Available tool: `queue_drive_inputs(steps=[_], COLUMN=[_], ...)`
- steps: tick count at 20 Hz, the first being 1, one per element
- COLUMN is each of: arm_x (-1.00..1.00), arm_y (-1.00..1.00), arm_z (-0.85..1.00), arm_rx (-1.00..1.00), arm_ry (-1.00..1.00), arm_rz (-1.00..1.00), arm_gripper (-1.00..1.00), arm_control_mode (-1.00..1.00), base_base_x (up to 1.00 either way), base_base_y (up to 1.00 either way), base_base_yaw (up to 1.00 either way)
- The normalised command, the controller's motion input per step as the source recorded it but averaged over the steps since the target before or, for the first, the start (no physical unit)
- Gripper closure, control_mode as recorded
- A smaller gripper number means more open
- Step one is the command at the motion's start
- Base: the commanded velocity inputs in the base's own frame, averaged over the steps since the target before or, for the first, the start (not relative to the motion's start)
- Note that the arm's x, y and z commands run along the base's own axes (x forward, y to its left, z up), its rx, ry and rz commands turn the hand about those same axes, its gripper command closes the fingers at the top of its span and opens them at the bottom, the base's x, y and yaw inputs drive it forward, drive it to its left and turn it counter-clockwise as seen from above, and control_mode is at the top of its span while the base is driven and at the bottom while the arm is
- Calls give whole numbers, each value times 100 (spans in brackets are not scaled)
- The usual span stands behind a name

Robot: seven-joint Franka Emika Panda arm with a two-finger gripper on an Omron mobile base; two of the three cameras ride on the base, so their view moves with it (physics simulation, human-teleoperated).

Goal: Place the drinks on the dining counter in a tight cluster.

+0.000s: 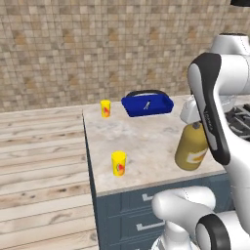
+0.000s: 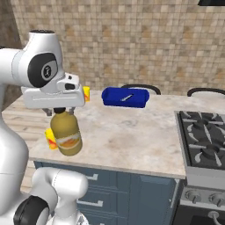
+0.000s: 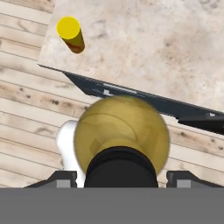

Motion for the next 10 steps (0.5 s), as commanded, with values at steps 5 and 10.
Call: queue_drive_inputs(steps=[5, 10], arm_x=[0, 13], arm_y=[0, 0], arm_z=[0, 0], arm_rx=[0, 0], arm_ry=[0, 0], arm_rz=[0, 1], arm_gripper=[100, 100], arm_control_mode=[100, -100], base_base_x=[0, 16], base_base_y=[0, 0], base_base_yaw=[0, 0])
